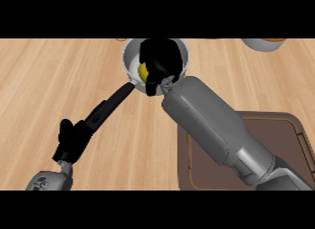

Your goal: Pick the lemon from the tray and place it in the pot

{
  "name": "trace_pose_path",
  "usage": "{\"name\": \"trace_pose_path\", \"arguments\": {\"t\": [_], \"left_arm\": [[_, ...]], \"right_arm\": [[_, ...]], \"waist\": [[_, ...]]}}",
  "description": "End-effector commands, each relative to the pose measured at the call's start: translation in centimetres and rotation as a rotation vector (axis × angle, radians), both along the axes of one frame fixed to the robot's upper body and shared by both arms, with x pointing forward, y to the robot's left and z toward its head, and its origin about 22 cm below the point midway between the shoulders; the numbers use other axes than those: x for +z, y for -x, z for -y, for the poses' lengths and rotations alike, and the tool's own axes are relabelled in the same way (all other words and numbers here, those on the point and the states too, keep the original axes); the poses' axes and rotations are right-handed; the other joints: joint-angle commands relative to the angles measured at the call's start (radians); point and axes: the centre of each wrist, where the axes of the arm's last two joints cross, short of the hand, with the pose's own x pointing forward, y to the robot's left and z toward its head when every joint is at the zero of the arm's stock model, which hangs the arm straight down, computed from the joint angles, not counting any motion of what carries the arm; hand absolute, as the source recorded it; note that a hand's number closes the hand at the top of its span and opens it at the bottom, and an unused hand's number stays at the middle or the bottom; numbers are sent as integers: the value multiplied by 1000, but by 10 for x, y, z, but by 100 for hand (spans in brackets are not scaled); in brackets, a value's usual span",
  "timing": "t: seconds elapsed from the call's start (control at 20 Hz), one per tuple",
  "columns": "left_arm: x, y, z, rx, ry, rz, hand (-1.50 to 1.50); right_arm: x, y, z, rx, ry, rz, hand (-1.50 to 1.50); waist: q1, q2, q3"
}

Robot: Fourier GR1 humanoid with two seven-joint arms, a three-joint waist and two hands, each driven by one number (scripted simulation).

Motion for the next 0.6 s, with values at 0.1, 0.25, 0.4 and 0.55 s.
{"name": "trace_pose_path", "arguments": {"t": [0.1,0.25,0.4,0.55], "left_arm": [[5,-9,10,-23,4,8,0],[8,-18,17,-52,-10,16,0],[2,-7,30,-77,13,22,0],[6,-17,22,-79,1,29,0]], "right_arm": [[-1,-23,-7,-87,233,-134,150],[-30,-25,7,-144,243,-349,150],[-43,-30,17,-251,231,-467,-150],[-26,-35,9,-224,243,-487,-150]], "waist": [[28,7,0],[51,15,-1],[71,17,0],[78,21,-1]]}}
